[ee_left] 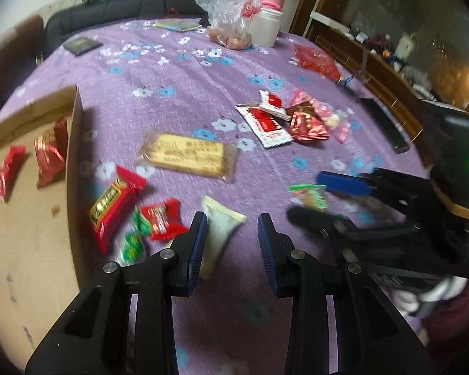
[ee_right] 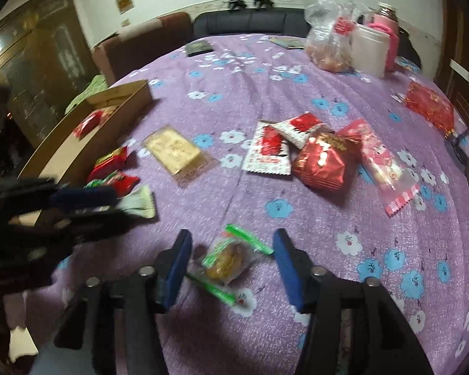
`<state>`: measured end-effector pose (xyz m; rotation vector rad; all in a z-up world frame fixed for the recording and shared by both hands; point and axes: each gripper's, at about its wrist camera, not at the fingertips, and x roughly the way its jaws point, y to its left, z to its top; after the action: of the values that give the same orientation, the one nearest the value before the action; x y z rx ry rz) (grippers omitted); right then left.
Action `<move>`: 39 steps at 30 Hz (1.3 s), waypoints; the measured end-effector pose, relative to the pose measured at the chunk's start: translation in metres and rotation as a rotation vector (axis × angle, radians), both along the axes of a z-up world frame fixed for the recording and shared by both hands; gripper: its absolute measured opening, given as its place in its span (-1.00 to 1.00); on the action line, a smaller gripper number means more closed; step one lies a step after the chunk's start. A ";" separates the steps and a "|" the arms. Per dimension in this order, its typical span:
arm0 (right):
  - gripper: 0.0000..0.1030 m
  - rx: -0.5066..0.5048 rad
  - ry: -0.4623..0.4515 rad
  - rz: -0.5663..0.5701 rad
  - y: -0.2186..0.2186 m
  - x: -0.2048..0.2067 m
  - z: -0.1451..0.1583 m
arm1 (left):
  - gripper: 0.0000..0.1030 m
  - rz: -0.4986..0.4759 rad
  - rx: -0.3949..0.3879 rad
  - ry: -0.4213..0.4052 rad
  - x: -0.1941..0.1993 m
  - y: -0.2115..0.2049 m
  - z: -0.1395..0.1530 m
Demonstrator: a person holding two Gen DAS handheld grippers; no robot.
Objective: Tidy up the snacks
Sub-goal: 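Grasp the white packet with the left gripper while the right gripper grasps a green-wrapped candy, then move both grippers over the box and release the white packet and green candy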
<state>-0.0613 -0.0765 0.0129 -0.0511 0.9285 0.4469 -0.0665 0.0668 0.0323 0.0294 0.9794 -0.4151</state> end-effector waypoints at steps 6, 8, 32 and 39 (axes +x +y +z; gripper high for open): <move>0.29 0.006 -0.009 0.019 -0.002 -0.007 -0.001 | -0.38 -0.049 0.102 -0.001 0.010 -0.012 -0.012; 0.29 0.009 -0.011 0.019 -0.003 -0.007 -0.001 | -0.34 -0.045 0.131 0.003 0.012 -0.015 -0.018; -0.22 0.058 -0.068 -0.031 -0.014 -0.032 0.022 | -0.57 0.037 -0.132 -0.055 -0.027 0.024 0.022; -0.22 0.068 -0.105 0.039 0.019 -0.034 0.049 | -0.57 0.180 -0.158 -0.101 -0.037 0.095 0.051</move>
<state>-0.0957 -0.0571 0.0617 -0.0307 0.8102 0.5065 -0.1033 0.1614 0.0832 -0.1781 0.8396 -0.3211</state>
